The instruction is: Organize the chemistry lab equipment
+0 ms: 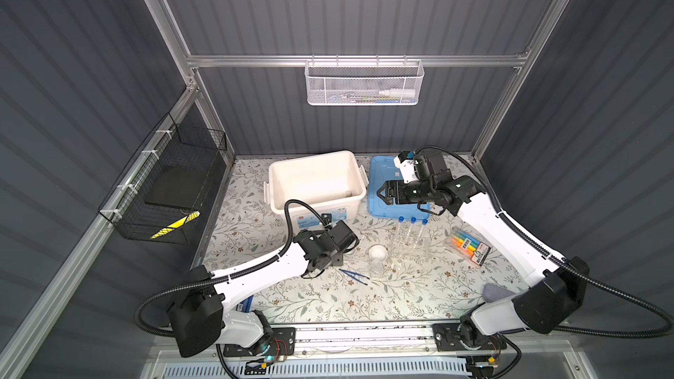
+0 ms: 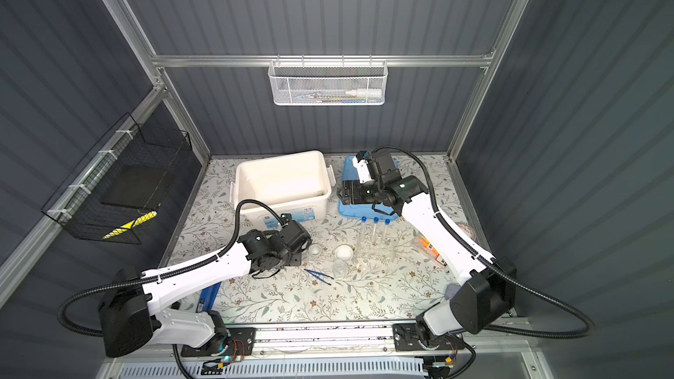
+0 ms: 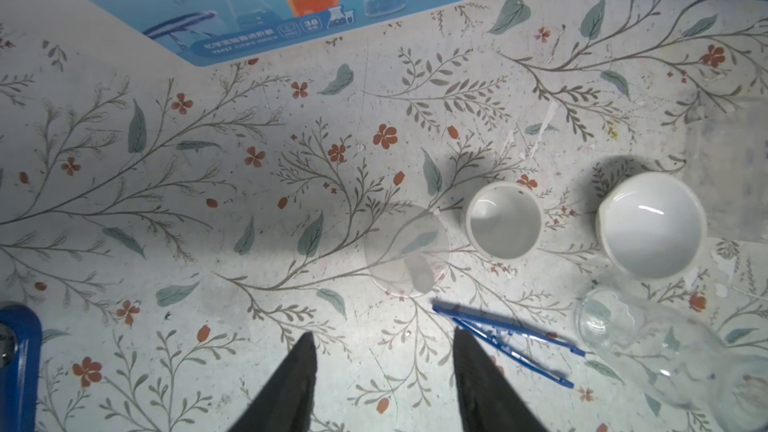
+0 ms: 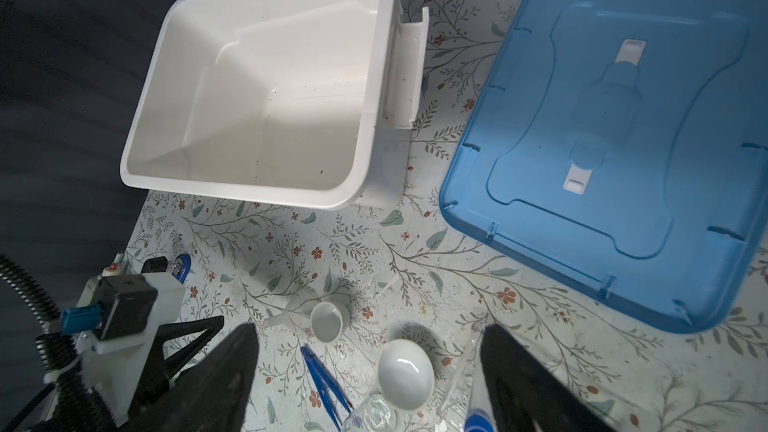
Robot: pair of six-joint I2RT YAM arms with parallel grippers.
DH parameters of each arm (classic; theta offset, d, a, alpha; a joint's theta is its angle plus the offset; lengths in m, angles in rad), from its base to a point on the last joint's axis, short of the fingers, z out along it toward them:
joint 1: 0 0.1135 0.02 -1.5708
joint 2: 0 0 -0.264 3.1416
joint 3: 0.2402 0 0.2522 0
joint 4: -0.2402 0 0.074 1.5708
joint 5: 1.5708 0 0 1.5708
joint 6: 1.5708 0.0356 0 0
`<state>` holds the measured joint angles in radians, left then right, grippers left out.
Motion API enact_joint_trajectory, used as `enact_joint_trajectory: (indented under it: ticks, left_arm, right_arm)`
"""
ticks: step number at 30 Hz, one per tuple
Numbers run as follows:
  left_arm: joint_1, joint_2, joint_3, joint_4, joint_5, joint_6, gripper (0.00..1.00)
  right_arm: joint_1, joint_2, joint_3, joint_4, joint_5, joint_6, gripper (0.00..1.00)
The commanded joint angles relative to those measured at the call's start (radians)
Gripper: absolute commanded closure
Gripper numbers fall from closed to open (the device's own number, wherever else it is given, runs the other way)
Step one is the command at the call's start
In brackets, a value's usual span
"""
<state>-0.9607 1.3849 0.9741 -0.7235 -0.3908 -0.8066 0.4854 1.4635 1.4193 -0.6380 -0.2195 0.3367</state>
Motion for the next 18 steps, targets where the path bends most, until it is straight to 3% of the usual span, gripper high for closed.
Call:
enact_joint_trajectory:
  ticks: [1, 4, 18]
  left_arm:
    - [0.000, 0.051, 0.031, 0.036, 0.029, 0.009, 0.51]
    - [0.000, 0.097, 0.047, 0.038, 0.044, 0.014, 0.57]
    - [0.057, 0.139, 0.039, 0.112, 0.075, 0.043, 0.67]
  right_arm:
    - [-0.001, 0.011, -0.001, -0.004, 0.003, 0.007, 0.14]
    - [-0.002, 0.014, -0.004, -0.004, 0.003, 0.012, 0.14]
    - [-0.001, 0.007, -0.024, -0.007, 0.008, 0.012, 0.13]
